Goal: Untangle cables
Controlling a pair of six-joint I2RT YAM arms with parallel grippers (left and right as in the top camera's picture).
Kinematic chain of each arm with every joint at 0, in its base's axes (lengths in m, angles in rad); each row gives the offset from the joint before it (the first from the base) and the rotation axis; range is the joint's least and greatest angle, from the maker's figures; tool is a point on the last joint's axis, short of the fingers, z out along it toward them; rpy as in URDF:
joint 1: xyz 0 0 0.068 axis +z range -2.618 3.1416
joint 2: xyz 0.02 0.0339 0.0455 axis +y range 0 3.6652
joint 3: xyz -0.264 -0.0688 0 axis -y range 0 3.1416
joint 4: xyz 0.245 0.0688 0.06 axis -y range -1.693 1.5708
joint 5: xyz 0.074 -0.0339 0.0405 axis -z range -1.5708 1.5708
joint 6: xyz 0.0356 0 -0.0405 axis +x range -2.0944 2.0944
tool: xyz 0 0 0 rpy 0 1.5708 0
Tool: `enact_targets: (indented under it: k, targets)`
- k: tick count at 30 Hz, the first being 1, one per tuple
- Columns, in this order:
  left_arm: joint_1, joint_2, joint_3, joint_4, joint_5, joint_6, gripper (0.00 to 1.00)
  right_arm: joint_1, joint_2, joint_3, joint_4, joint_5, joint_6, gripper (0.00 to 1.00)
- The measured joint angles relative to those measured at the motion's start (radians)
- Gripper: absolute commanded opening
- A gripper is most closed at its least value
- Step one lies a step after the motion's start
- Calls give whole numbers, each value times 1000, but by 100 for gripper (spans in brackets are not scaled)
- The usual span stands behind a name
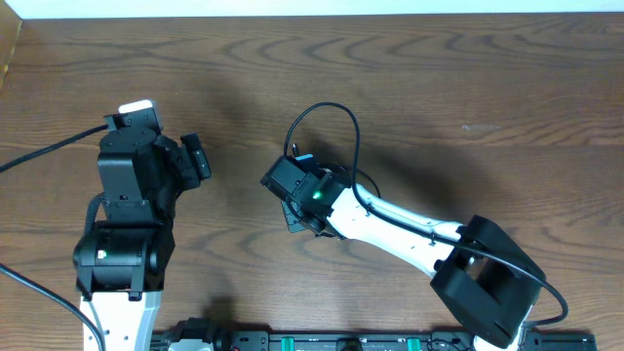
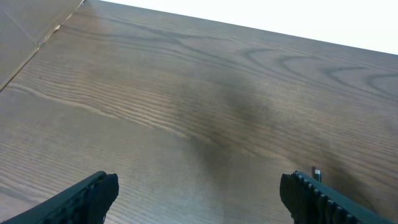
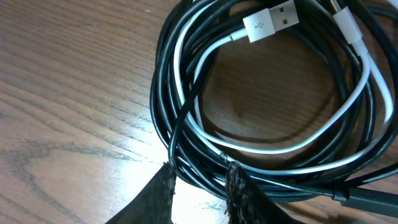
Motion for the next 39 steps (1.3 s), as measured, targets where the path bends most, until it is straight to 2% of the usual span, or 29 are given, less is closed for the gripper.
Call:
enact_targets:
  k: [8,21,28,32,39]
  targets:
    - [0,9,0,0,0,0,89,0,0,0,21,0,-2,36]
    - [0,9,0,0,0,0,89,0,48,0,41,-8,-17,36]
    - [0,9,0,0,0,0,89,0,50,0,51,-11,-19,34]
    - [0,9,0,-1,0,0,89,0,50,0,53,-11,-22,28]
    - [0,9,0,-1,0,0,89,0,50,0,62,-11,-23,28]
